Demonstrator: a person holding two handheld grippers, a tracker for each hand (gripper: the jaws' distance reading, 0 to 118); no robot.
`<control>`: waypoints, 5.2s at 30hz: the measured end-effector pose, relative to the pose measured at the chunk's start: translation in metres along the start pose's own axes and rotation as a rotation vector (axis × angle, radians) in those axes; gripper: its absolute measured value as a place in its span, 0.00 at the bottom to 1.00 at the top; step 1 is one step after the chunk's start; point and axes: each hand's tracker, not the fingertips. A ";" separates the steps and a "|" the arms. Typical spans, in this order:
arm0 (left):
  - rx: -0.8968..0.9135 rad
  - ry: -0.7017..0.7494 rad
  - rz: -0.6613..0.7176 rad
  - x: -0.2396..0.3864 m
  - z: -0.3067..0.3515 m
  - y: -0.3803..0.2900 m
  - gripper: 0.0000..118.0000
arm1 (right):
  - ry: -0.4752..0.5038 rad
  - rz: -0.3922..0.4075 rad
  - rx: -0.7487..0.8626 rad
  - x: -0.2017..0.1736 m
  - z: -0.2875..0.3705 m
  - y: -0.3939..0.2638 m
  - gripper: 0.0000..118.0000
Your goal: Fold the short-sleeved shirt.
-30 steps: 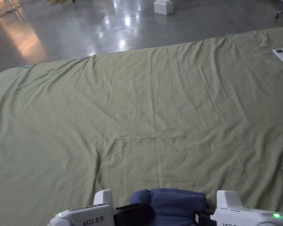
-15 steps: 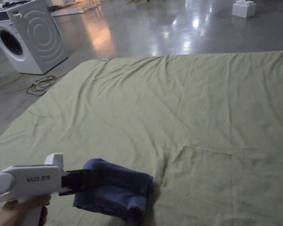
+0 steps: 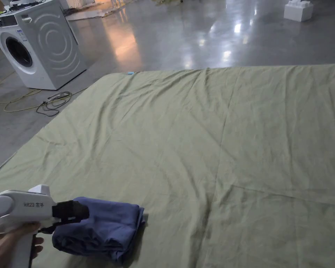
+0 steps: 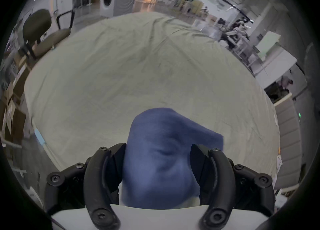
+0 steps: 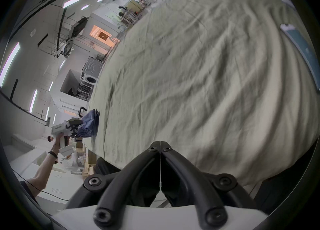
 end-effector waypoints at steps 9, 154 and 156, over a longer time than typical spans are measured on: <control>0.443 -0.154 -0.367 0.068 0.188 -0.026 0.67 | -0.074 0.368 0.409 -0.043 0.110 0.009 0.00; 0.940 -0.236 -0.459 0.284 0.264 -0.260 1.00 | -0.033 0.436 0.882 -0.114 0.233 0.030 1.00; 0.941 -0.238 -0.464 0.285 0.264 -0.261 1.00 | -0.037 0.361 0.864 -0.116 0.237 0.033 1.00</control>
